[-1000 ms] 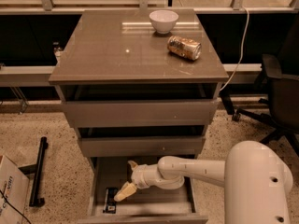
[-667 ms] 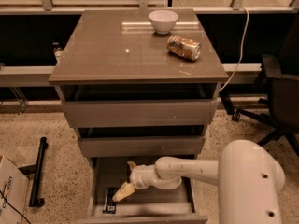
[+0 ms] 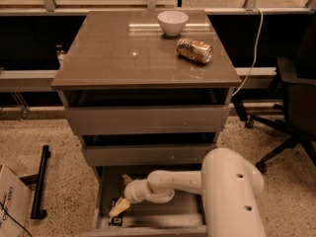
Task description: Pick rxbar blueberry from bottom drawer and place on counter
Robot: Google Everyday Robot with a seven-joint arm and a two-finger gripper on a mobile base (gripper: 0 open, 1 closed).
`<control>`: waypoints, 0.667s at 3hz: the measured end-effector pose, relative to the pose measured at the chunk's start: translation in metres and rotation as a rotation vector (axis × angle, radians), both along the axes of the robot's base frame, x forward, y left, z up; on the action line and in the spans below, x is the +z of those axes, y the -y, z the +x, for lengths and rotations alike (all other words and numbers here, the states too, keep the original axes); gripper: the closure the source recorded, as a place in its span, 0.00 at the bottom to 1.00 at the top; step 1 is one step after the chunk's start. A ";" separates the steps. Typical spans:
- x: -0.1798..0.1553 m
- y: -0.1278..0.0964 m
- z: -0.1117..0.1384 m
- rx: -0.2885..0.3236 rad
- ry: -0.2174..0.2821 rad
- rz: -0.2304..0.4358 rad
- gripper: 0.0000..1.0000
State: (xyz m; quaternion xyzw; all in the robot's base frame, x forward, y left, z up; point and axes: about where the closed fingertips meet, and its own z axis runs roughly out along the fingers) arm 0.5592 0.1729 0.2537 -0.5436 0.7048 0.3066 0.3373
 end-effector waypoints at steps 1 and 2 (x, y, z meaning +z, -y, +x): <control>-0.033 -0.018 0.002 0.000 0.009 0.005 0.00; -0.077 -0.034 0.009 -0.033 0.023 0.022 0.00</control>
Offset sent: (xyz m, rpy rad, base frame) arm 0.0158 0.0439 -0.1096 0.0431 -0.0328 -0.0669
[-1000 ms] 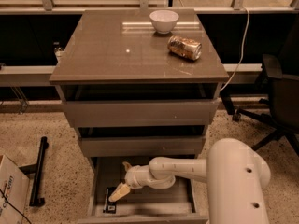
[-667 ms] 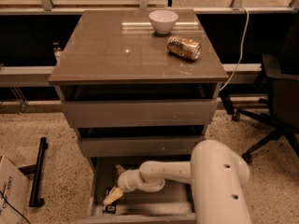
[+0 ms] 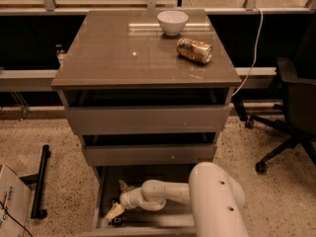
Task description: Pick rxbar blueberry from bottom drawer and place on counter
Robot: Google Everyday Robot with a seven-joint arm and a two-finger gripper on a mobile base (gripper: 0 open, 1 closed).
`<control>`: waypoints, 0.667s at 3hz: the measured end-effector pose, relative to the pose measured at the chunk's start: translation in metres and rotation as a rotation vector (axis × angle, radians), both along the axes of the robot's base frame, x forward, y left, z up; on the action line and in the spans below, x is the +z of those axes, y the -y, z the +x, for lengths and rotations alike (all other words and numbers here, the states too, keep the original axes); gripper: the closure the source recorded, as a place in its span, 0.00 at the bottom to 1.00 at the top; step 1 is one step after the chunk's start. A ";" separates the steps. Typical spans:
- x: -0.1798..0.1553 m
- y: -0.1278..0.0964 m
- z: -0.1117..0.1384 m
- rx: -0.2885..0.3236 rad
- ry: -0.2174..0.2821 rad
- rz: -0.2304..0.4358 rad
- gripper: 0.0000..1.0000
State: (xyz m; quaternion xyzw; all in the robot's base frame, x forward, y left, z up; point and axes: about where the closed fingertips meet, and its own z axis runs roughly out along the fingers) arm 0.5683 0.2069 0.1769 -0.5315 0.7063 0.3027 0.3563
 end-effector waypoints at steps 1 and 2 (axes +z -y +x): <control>-0.023 -0.005 0.007 -0.018 0.007 -0.003 0.00; -0.050 0.000 0.006 -0.040 0.016 -0.084 0.00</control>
Offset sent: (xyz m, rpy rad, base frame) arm 0.0109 -0.0094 -0.0737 -0.1550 -0.0323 -0.0801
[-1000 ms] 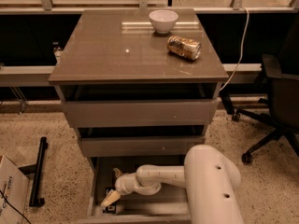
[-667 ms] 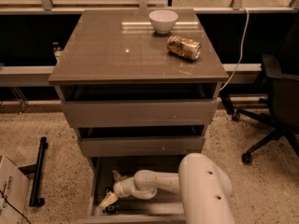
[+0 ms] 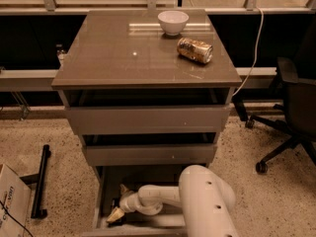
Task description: Pick rxbar blueberry from bottom drawer and place on counter
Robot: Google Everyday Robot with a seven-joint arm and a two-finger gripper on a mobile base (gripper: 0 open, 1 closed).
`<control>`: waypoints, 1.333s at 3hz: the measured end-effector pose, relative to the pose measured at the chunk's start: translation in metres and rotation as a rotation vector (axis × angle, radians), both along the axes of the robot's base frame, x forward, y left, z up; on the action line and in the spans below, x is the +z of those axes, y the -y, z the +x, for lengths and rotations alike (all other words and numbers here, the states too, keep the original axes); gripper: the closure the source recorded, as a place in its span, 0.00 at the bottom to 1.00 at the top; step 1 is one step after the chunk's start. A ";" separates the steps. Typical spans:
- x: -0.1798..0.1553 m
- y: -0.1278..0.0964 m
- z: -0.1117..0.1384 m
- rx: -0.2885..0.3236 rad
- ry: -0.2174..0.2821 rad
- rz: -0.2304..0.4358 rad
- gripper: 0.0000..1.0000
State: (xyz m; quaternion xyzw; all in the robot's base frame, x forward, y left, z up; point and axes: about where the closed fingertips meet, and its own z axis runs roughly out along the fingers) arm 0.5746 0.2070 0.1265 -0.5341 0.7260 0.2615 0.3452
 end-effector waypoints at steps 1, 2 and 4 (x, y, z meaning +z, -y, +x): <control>-0.013 0.006 -0.004 -0.002 0.001 -0.052 0.00; -0.024 0.011 -0.011 0.000 -0.013 -0.089 0.00; -0.026 0.012 -0.020 -0.014 -0.013 -0.108 0.41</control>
Offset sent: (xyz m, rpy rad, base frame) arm -0.0177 -0.0208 -0.0373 -0.1352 0.0281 -0.0007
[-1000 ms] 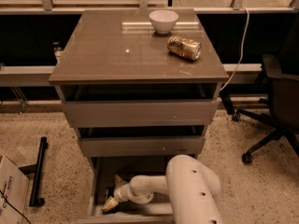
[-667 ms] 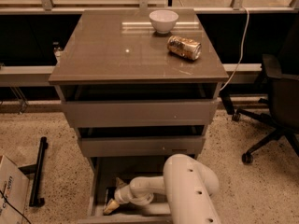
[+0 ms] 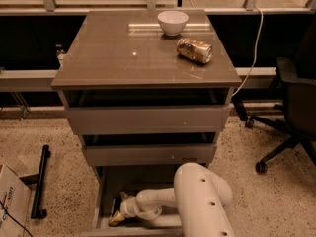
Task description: Pick rxbar blueberry from bottom drawer and place on counter
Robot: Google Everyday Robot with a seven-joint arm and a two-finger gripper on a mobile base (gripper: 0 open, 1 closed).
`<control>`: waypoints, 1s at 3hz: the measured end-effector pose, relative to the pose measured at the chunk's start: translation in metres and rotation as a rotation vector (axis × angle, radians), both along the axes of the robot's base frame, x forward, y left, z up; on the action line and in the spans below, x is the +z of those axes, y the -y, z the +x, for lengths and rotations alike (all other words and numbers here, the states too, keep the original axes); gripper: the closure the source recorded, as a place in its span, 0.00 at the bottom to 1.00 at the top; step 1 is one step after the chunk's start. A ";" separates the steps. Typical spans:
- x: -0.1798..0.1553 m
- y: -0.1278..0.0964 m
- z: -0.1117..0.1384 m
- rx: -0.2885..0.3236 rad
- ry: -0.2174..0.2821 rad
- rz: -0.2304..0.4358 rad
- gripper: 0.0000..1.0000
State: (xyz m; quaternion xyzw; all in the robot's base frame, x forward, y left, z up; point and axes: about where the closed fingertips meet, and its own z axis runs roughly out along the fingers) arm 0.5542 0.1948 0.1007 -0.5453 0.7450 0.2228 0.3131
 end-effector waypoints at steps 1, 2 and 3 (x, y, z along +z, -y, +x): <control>0.011 -0.002 0.002 -0.011 0.010 0.048 0.72; 0.042 0.000 0.011 -0.032 0.000 0.185 0.96; 0.091 0.006 0.015 -0.005 0.002 0.316 1.00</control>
Offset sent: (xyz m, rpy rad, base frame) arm 0.0186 -0.0075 0.0877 0.3766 0.0296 -0.0422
